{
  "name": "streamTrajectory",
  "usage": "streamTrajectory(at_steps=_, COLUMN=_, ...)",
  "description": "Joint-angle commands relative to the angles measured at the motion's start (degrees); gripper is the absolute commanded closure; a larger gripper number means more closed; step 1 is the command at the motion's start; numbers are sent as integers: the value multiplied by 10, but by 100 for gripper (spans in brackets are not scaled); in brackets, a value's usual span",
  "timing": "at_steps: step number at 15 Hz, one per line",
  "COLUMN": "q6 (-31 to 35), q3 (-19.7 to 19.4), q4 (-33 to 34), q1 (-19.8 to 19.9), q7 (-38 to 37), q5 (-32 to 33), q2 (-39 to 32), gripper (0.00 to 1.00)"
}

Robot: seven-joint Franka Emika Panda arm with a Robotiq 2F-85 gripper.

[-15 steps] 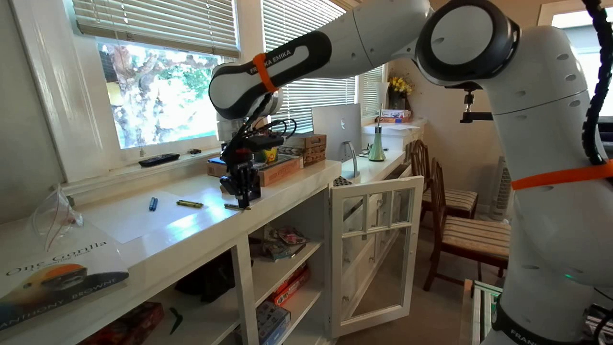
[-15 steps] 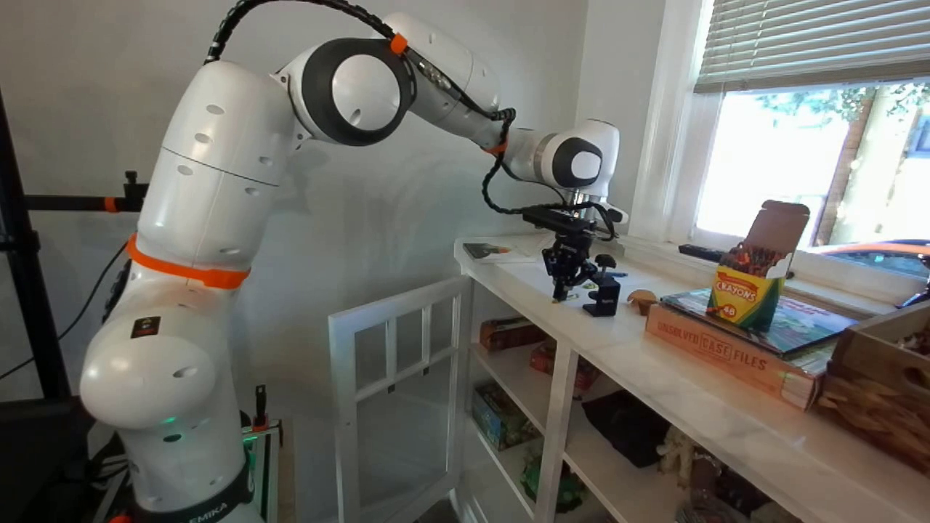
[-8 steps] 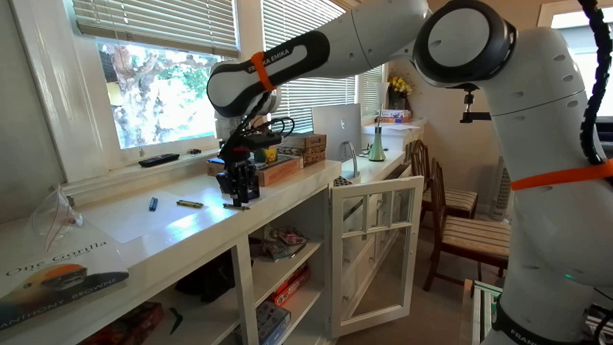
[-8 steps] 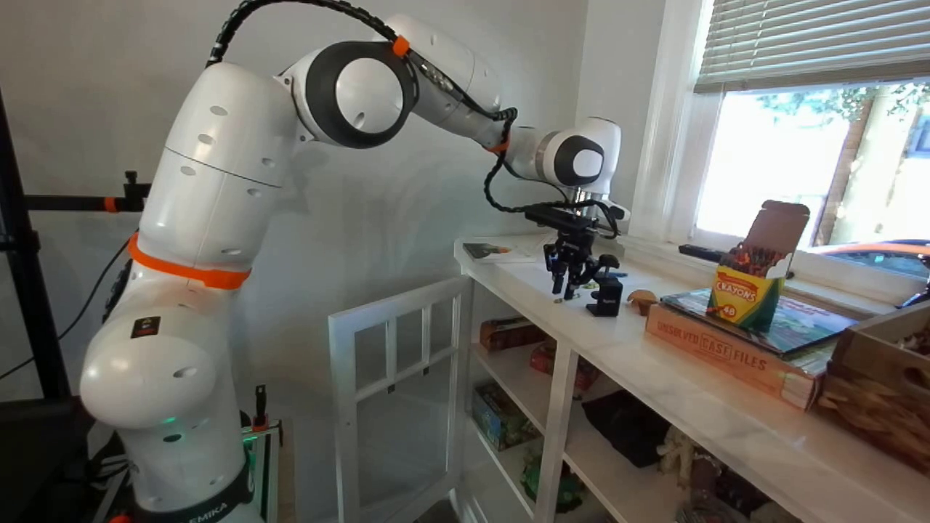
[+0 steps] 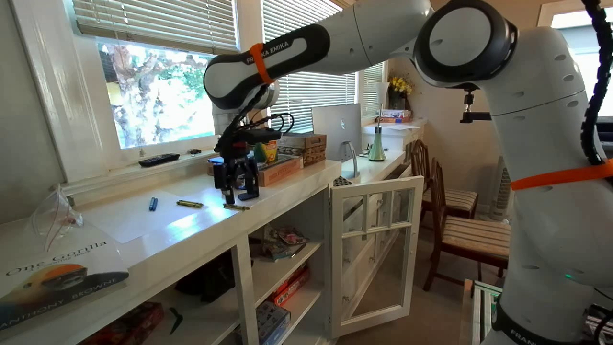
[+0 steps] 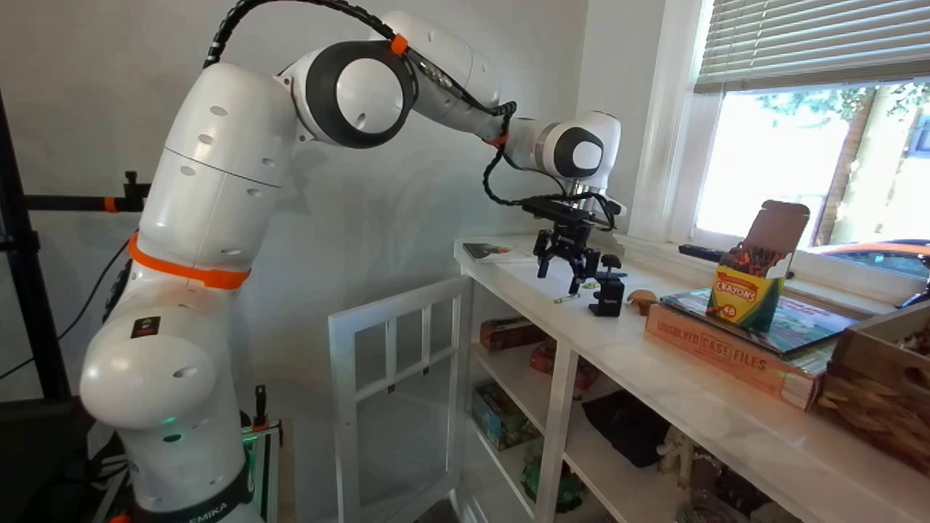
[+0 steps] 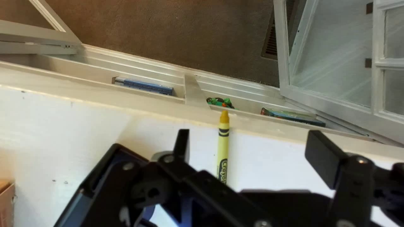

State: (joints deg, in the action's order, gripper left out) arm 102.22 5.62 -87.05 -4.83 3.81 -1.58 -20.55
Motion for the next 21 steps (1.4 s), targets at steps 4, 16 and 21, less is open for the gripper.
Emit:
streamTrajectory(at_steps=4, q6=-55, q3=2, q4=-16, q1=3, q7=17, q5=-16, q2=16, gripper=0)
streamTrajectory(at_steps=16, q6=-47, q3=-2, q4=-53, q1=3, q7=44, q5=2, q2=23, gripper=0)
streamTrajectory(at_steps=21, q6=-40, q3=-2, q4=-55, q1=2, q7=48, q5=8, q2=21, gripper=51)
